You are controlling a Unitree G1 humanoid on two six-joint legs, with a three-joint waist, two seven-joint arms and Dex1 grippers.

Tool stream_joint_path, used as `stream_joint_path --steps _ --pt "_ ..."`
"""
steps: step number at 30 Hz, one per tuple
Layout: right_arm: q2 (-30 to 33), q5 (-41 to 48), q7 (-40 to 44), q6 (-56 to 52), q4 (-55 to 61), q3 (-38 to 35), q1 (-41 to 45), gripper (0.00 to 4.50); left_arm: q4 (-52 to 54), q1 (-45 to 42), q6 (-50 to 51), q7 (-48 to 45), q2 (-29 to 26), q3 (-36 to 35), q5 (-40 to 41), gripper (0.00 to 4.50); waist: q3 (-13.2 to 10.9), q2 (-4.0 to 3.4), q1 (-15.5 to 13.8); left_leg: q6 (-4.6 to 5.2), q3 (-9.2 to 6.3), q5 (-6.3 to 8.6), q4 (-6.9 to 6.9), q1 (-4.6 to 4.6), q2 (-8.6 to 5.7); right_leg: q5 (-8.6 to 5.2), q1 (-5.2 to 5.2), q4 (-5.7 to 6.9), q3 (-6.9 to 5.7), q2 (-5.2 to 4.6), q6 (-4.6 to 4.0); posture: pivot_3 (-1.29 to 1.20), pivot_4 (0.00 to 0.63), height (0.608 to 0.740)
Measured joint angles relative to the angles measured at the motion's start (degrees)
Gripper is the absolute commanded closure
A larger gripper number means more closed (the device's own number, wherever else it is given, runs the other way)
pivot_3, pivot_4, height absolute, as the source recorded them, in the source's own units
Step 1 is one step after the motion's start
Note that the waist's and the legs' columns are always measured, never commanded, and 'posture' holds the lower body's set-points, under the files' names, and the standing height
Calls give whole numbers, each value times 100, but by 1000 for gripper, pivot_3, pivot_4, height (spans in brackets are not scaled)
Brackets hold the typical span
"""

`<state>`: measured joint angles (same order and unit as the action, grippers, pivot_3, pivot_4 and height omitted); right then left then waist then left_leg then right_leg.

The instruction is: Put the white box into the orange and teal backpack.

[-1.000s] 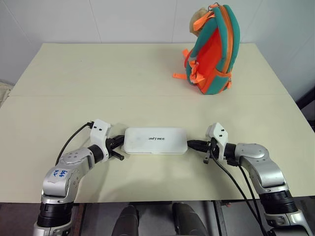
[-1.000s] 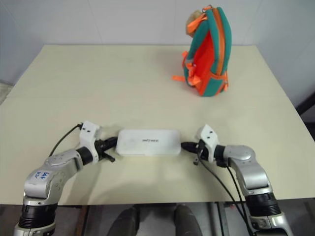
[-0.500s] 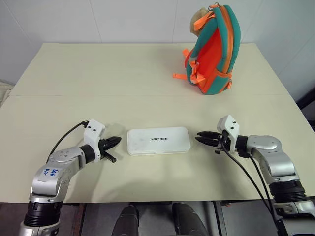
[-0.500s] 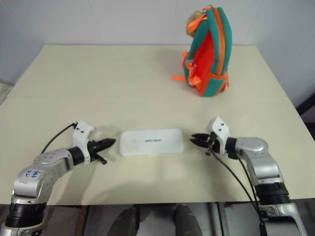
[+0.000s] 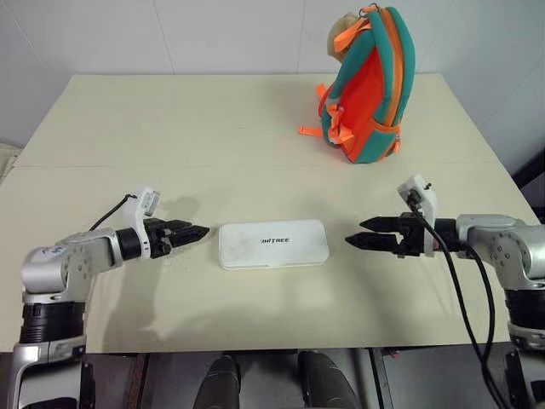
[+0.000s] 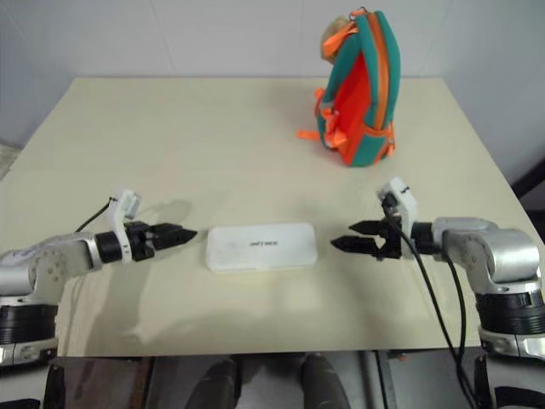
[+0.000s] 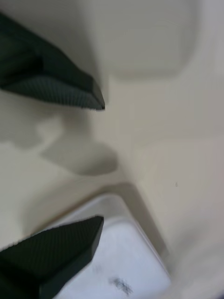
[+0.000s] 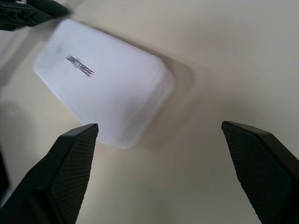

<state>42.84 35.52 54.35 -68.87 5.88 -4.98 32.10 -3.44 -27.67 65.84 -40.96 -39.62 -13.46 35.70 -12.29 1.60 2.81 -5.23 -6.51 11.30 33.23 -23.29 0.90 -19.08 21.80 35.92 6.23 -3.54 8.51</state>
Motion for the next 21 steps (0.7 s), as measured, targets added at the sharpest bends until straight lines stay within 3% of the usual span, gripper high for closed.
stream_joint_path --steps 7,14,21 --pt "-226 104 -368 -209 118 126 148 0 -266 -370 1269 -125 -37 -19 477 8 0 0 2 0 0 2 -7 -17 0 -3 24 4 0 -1 4 0 150 740" --pt "-219 103 -401 -251 248 528 140 0 -214 -510 1468 -200 -193 284 466 8 0 -1 7 -1 2 1 -5 -15 -1 -3 23 7 1 -2 4 0 150 740" --pt "-258 101 -519 -243 316 621 33 0 -339 -611 1580 -102 8 256 471 8 1 -1 -48 -1 2 1 -3 -13 -2 -3 20 6 1 -3 4 0 150 740"
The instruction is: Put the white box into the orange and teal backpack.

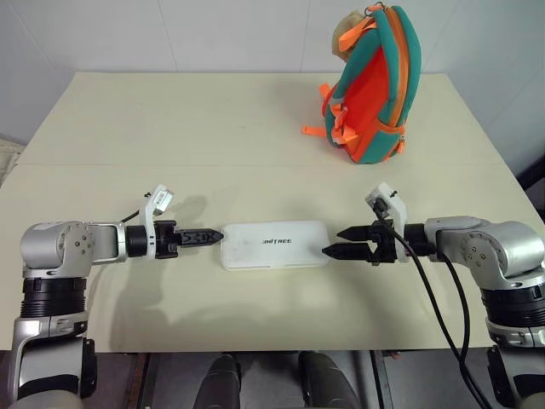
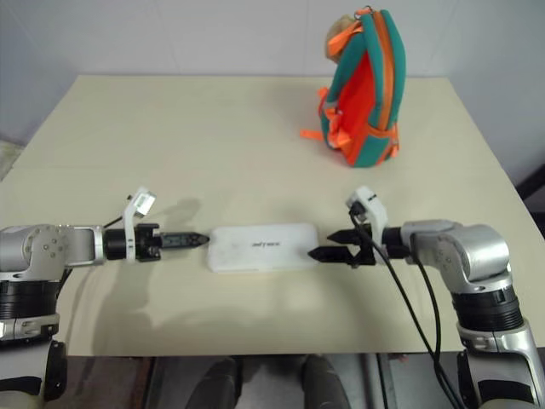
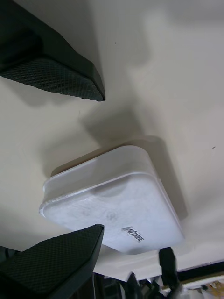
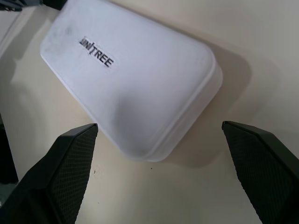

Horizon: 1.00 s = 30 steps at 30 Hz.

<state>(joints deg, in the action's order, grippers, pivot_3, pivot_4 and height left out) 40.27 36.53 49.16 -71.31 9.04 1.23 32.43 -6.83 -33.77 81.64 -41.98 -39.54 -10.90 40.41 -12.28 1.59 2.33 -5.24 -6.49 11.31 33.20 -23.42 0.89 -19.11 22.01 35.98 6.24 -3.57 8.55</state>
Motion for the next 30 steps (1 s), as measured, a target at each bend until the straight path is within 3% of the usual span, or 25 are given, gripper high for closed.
stream_joint_path --steps 6,22,30 --pt "-129 4 -53 31 0 35 -7 0 -78 -173 685 205 488 -257 131 8 1 -1 -86 1 -1 0 6 3 -5 0 -10 -3 -1 -5 2 0 150 740" --pt "-292 4 -256 182 1 40 -105 0 -1017 -615 954 405 251 376 1061 8 1 -1 -72 0 -1 0 6 9 -5 1 -14 -1 -1 -5 2 0 150 740" --pt "-292 8 -303 262 59 25 -164 0 -1614 -698 962 503 638 257 1330 8 2 -3 -88 0 -2 0 8 10 -6 1 -18 -2 -3 -7 2 0 150 740"
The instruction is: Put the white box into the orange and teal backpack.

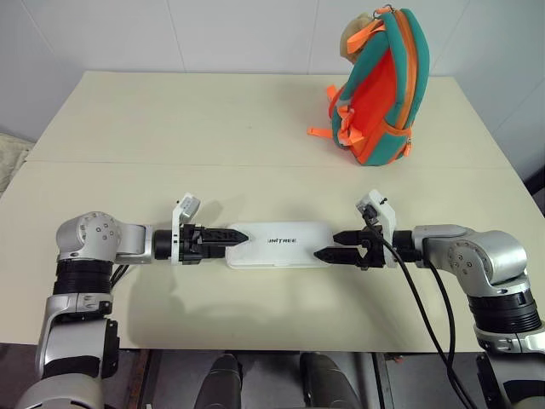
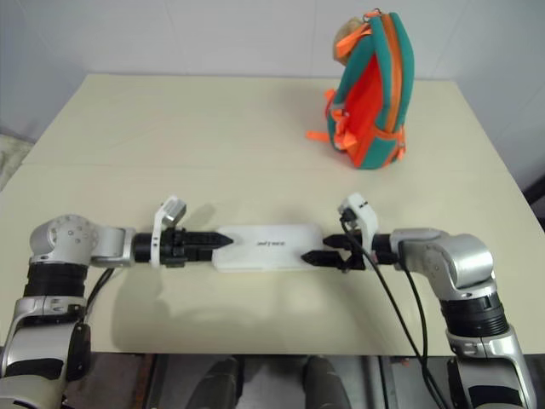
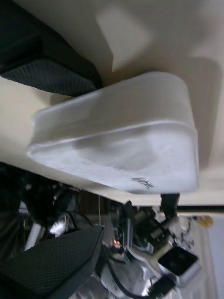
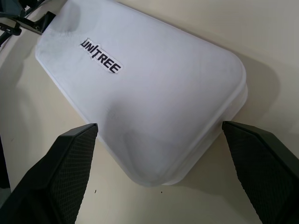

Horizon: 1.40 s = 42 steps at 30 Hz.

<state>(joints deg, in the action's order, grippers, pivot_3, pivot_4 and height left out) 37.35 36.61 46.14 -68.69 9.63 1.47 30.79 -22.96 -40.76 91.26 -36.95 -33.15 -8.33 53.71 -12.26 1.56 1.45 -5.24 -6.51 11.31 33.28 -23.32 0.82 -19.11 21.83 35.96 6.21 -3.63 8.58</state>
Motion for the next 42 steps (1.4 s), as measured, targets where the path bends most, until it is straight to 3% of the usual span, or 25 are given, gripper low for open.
stream_joint_path --steps 13,17,23,25,33,38,42 --pt "9 37 19 164 138 -1 -99 0 -223 -14 55 213 107 265 725 8 0 0 19 0 -1 0 -2 0 2 1 3 0 0 2 2 0 150 740" --pt "9 33 42 285 138 -1 -107 0 -225 79 63 280 46 408 988 915 0 0 22 0 0 0 -2 0 2 1 4 0 1 2 2 0 150 740" --pt "11 32 58 380 138 0 -174 0 -274 91 69 395 -62 468 1199 2866 0 0 34 0 0 0 -5 0 3 0 7 0 1 3 0 0 150 740" --pt "11 33 60 383 138 1 -190 0 -301 89 80 422 -62 428 1258 3215 0 1 34 0 0 0 -5 -1 3 0 8 0 1 4 0 0 150 740" --pt "12 34 71 513 138 0 -203 0 -337 91 112 673 -60 312 1447 3215 -1 1 35 -1 0 0 -5 -1 3 0 9 0 1 4 0 0 150 740" --pt "144 -24 2 768 99 -300 -147 0 -336 119 118 873 -169 -305 1316 3215 -1 1 37 -2 1 -1 -6 -11 3 0 21 3 2 4 0 0 150 740" --pt "410 -262 -213 1156 -312 -838 370 0 -217 318 108 875 -399 -828 1149 3215 -1 1 37 -2 6 -1 -13 -13 3 -1 29 2 5 2 -2 0 150 740"
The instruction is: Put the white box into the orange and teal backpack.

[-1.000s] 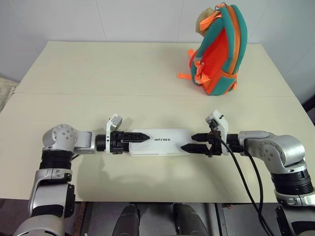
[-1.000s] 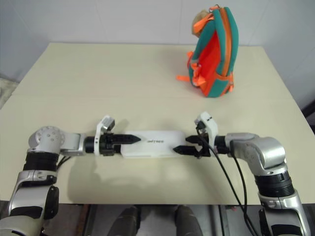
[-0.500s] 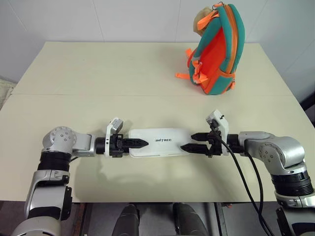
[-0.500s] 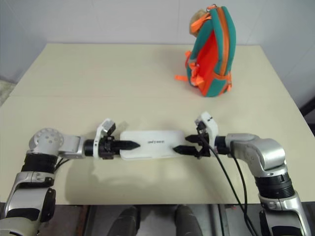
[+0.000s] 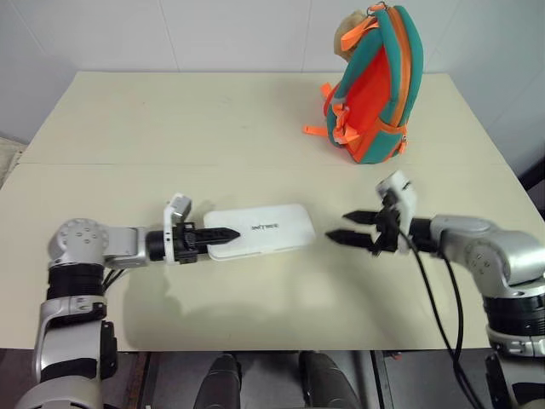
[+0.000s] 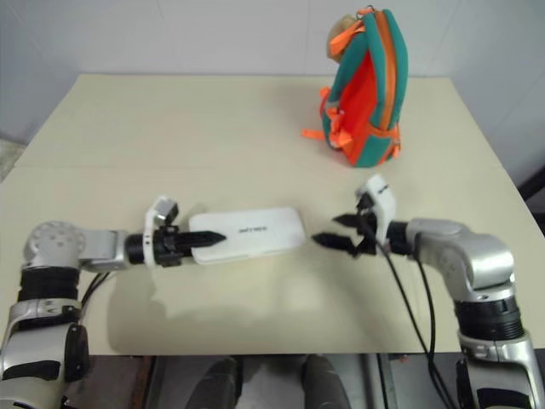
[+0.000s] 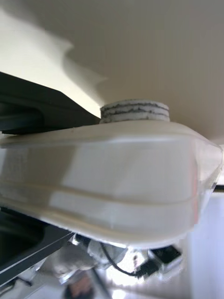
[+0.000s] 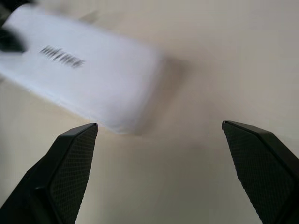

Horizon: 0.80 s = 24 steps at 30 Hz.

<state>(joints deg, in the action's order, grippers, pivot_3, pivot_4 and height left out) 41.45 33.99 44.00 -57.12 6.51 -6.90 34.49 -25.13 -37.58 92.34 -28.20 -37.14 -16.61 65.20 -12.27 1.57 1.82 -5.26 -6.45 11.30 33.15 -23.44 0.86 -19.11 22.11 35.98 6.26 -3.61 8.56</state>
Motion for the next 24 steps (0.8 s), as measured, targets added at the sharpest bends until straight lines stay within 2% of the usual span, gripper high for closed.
stream_joint_path --steps 3,8,13,21,24 --pt "173 -209 -201 289 -361 -269 510 0 208 262 -38 -80 -19 -181 -55 3215 0 0 -7 -1 1 0 -5 -6 2 -1 9 0 1 1 -2 0 150 740" --pt "147 -847 -757 977 -1193 -227 1267 0 565 504 -151 -147 45 -334 -135 3215 0 0 2 -4 10 -3 -8 -13 2 -1 23 3 8 -1 -3 0 150 740" --pt "-425 -1728 -1591 2113 -2906 -71 2289 0 915 710 -276 -186 235 -373 -193 3215 0 0 15 -6 17 -5 -6 -12 2 2 25 8 14 -1 -3 0 150 740" --pt "-1145 -2380 -1783 3765 -5642 81 3609 0 1053 774 -321 -153 453 -499 -291 3215 0 0 28 -9 17 -7 -5 -21 2 3 28 6 14 -1 -1 0 150 740" --pt "-1295 -2537 -1999 4317 -6573 42 3962 572 1113 839 -353 -128 518 -571 -311 3215 0 0 63 -10 15 -7 -4 -18 3 3 28 16 13 0 -1 0 150 740"
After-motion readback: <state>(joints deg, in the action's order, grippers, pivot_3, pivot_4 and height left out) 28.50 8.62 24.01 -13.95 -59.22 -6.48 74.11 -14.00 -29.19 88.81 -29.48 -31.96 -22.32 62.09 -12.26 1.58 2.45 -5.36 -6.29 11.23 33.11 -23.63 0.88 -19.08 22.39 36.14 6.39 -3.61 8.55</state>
